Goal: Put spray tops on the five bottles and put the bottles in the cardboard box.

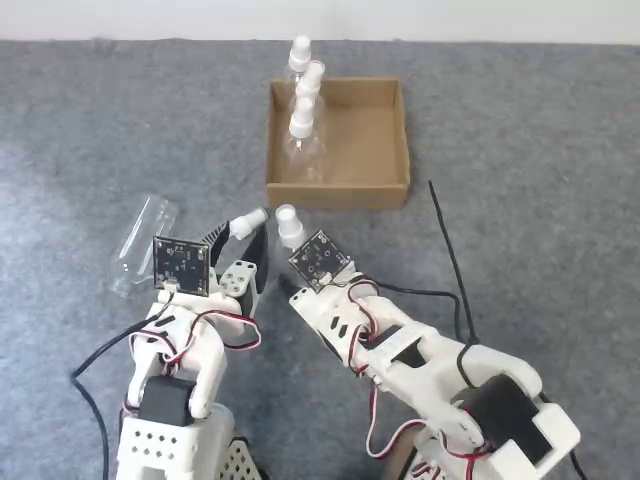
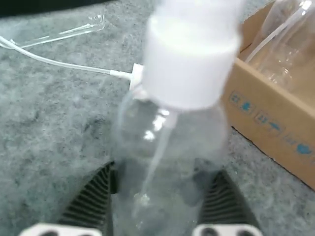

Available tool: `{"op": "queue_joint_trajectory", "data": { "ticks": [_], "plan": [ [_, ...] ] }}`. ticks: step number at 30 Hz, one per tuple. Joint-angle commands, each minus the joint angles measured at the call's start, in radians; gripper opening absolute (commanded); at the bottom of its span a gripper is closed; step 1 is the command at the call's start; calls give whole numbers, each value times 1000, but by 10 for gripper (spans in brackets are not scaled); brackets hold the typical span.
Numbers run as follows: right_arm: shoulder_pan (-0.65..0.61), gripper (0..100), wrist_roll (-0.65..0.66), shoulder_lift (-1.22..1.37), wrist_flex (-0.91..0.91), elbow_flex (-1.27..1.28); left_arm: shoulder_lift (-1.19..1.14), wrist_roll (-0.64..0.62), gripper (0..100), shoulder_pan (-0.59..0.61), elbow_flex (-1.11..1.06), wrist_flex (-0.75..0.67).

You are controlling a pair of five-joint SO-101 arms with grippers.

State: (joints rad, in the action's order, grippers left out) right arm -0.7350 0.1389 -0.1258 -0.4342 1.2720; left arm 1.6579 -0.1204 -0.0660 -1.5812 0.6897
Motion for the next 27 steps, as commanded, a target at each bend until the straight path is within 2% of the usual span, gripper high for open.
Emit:
{"op": "queue_joint_trajectory", "data": {
  "ticks": [1, 12, 19, 27],
  "plan": [
    [16, 240, -14, 2, -24, -8, 12, 3, 159, 8, 16, -28],
    [16, 262, -14, -7, -25, 2, 12, 3, 159, 8, 16, -28],
    [28, 381, -71, -7, -25, 3, 12, 3, 159, 8, 18, -28],
    [30, 381, -72, -148, -16, 55, 12, 3, 159, 8, 18, -29]
  ]
}}
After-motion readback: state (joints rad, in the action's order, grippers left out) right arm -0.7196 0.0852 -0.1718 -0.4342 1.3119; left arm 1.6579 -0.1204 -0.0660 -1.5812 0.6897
